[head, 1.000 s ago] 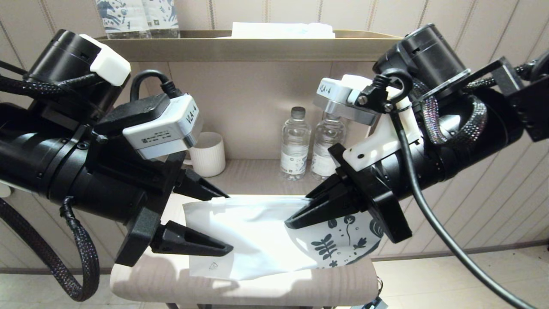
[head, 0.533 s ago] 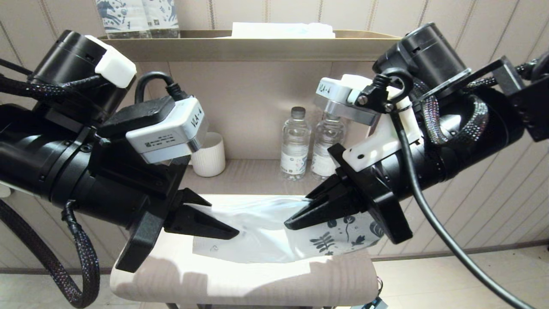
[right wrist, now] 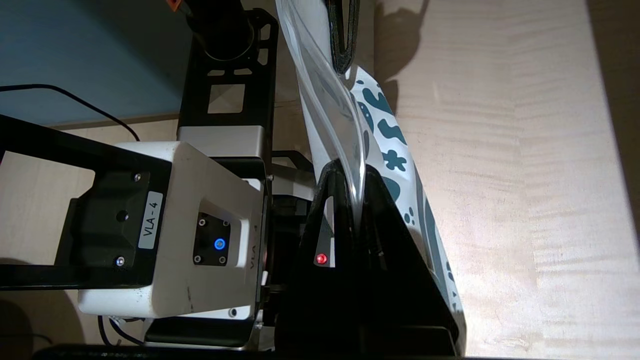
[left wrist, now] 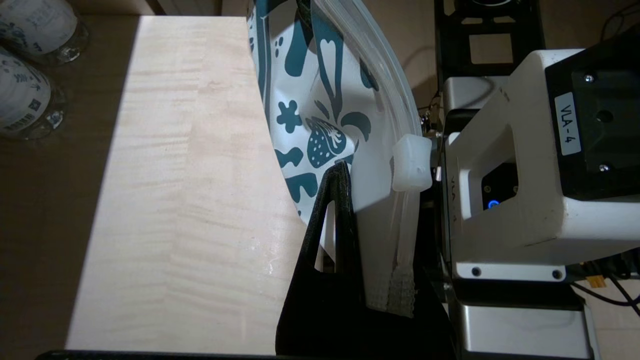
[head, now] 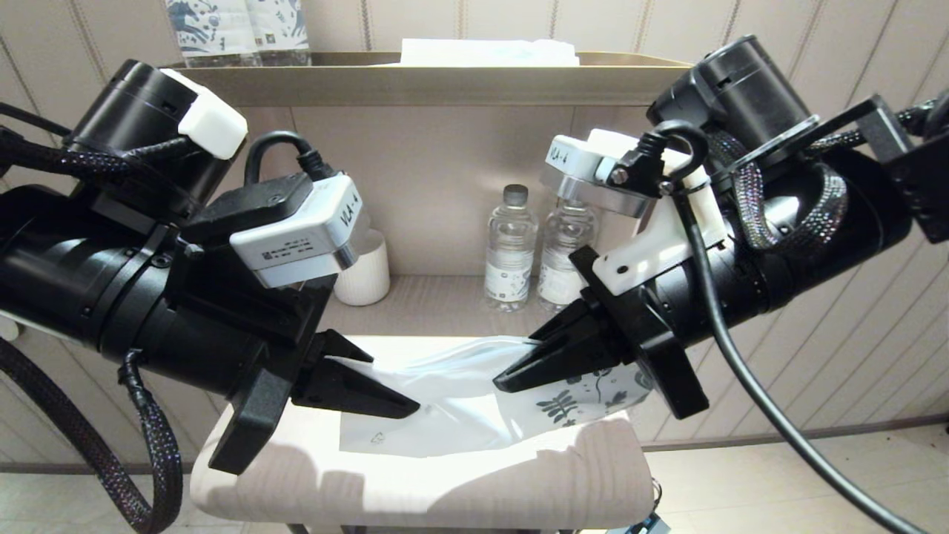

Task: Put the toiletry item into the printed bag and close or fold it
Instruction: Hand it to the other hand

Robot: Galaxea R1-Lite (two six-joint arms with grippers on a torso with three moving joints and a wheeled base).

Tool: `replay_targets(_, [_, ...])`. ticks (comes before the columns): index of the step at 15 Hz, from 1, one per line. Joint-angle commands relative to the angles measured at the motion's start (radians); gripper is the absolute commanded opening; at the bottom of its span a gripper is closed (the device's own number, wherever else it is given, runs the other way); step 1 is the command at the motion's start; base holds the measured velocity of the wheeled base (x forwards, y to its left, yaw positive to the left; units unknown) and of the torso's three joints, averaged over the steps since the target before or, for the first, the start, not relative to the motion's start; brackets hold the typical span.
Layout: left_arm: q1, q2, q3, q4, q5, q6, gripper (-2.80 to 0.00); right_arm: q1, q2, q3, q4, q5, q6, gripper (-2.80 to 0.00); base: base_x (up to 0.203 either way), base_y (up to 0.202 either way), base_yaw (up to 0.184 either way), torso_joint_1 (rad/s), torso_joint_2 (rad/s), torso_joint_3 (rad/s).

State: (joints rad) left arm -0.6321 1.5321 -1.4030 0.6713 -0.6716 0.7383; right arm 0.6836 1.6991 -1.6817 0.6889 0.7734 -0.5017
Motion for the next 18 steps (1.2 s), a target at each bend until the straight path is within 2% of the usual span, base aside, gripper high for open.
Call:
replay_targets(1, [0.0,-0.001,0.004,0.002,-0.005,0.004,-2.8,0.0,-0.001,-0.003,0.004,0.004,-0.003,-2.8,0.0,0.0,0.0,0.0,0.0,0.0])
replay_targets(3, [0.0,-0.001,0.003,0.001,-0.005,0.003,-2.8,0.001,-0.003,0.004,0.0,-0.011,-0.003,-2.8,0.0,0.0,0.0,0.0,0.0,0.0])
replay_targets(4, [0.0,-0.004,0.004,0.001,-0.005,0.003,-2.8,0.001,-0.003,0.011,-0.018,-0.011,-0.003,0.0,0.0,0.0,0.0,0.0,0.0,0.0])
replay_targets(6, [0.0,-0.006,0.006,0.001,-0.005,0.001,-2.8,0.001,-0.001,0.014,-0.037,-0.012,0.002,0.0,0.0,0.0,0.0,0.0,0.0,0.0])
replay_targets(7, [0.0,-0.006,0.006,0.001,-0.005,0.001,-2.8,0.001,-0.003,0.014,-0.037,-0.013,0.002,-2.8,0.0,0.0,0.0,0.0,0.0,0.0])
replay_targets(14, [0.0,-0.021,0.033,-0.004,-0.028,-0.008,-2.8,0.007,-0.003,-0.017,-0.037,-0.011,0.002,-2.8,0.0,0.0,0.0,0.0,0.0,0.0])
replay_targets(18, [0.0,-0.021,0.035,-0.004,-0.028,-0.016,-2.8,0.013,-0.004,0.008,-0.074,-0.014,0.009,-2.8,0.0,0.0,0.0,0.0,0.0,0.0])
